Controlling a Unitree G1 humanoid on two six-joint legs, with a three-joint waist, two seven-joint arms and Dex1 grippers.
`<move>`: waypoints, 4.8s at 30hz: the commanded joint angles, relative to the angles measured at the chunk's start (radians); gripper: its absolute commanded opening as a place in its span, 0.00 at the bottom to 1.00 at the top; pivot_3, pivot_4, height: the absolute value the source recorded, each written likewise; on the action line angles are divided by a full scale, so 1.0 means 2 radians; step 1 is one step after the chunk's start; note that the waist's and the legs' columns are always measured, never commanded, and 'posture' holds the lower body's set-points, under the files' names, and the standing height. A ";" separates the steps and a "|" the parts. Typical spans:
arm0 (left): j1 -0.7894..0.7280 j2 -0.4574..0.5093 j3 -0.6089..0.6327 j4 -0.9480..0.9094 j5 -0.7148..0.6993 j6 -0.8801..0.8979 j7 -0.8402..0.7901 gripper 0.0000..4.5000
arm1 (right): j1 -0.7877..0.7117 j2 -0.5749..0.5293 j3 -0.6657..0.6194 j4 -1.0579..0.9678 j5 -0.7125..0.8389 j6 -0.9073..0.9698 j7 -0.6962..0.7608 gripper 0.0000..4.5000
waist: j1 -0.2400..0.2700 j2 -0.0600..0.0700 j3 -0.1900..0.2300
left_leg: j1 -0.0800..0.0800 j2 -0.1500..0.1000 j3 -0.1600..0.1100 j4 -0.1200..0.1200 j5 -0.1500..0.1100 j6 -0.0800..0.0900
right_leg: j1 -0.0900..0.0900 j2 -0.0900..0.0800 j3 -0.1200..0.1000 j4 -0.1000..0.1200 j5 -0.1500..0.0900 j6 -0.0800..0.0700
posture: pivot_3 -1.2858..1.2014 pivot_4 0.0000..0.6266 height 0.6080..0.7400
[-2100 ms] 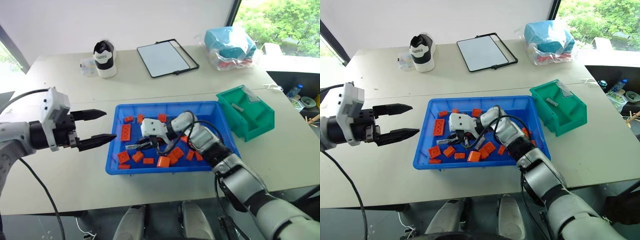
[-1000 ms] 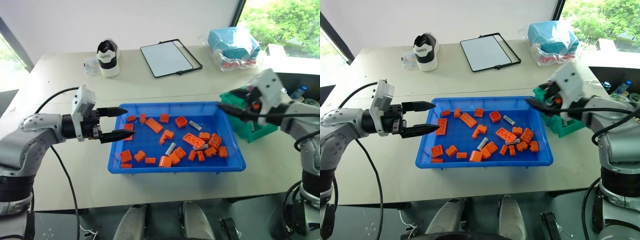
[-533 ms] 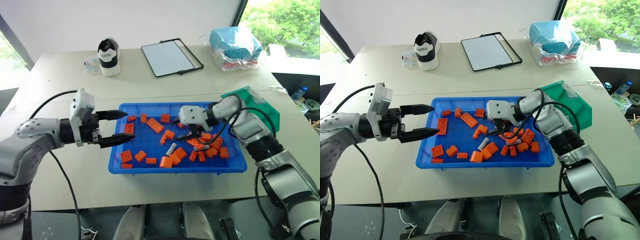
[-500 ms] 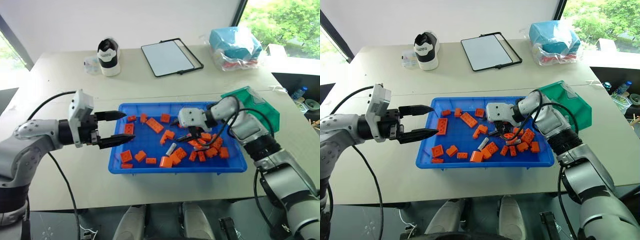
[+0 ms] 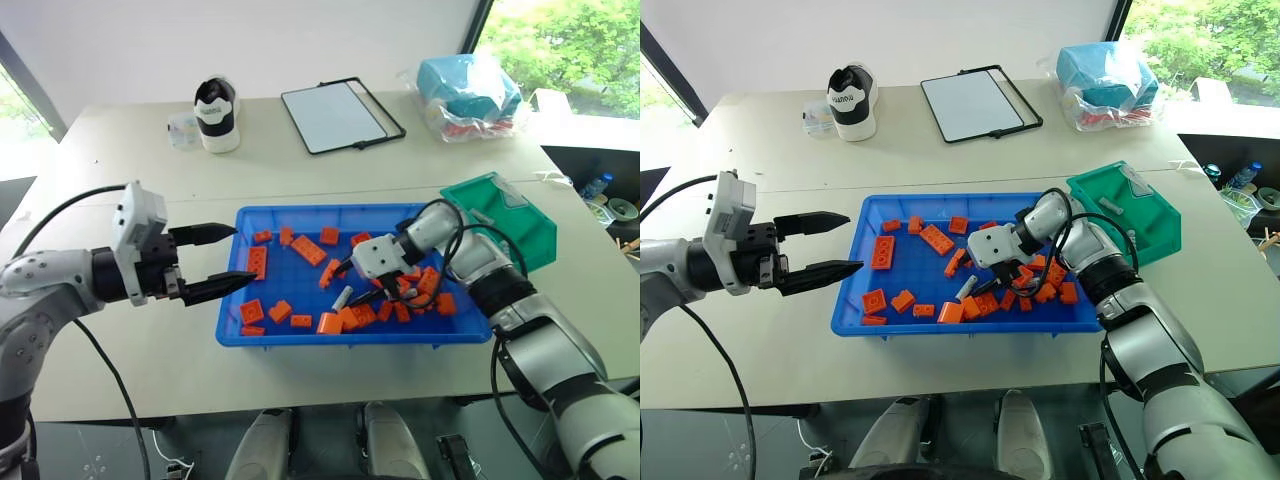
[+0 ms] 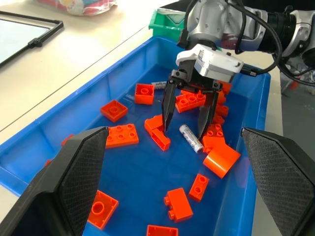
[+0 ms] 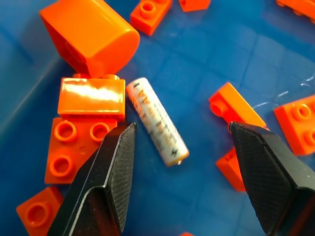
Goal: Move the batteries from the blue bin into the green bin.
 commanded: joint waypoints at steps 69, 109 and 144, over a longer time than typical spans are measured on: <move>-0.093 -0.008 -0.058 0.058 0.037 -0.026 -0.035 1.00 | 0.179 -0.033 -0.054 -0.289 0.041 0.328 -0.220 0.93 | 0.002 0.000 0.000 | 0.001 0.000 0.000 0.000 0.000 0.000 | 0.001 0.000 0.000 0.000 0.000 0.000 | 0.52 0.24 0.93; -0.077 -0.024 -0.079 0.065 0.052 -0.045 -0.060 1.00 | 0.203 -0.065 -0.385 -0.536 0.128 0.666 -0.435 0.02 | 0.007 0.000 0.000 | 0.000 0.000 0.000 0.000 0.000 0.000 | 0.000 0.000 0.000 0.000 0.000 0.000 | 0.52 0.24 0.93; -0.094 -0.050 -0.099 0.052 0.044 -0.045 -0.043 1.00 | 0.218 -0.158 -0.191 -0.517 0.177 0.576 -0.340 0.84 | 0.004 0.000 0.000 | -0.001 0.000 0.001 0.000 0.000 0.001 | 0.000 -0.001 0.000 0.000 0.000 0.000 | 0.52 0.24 0.93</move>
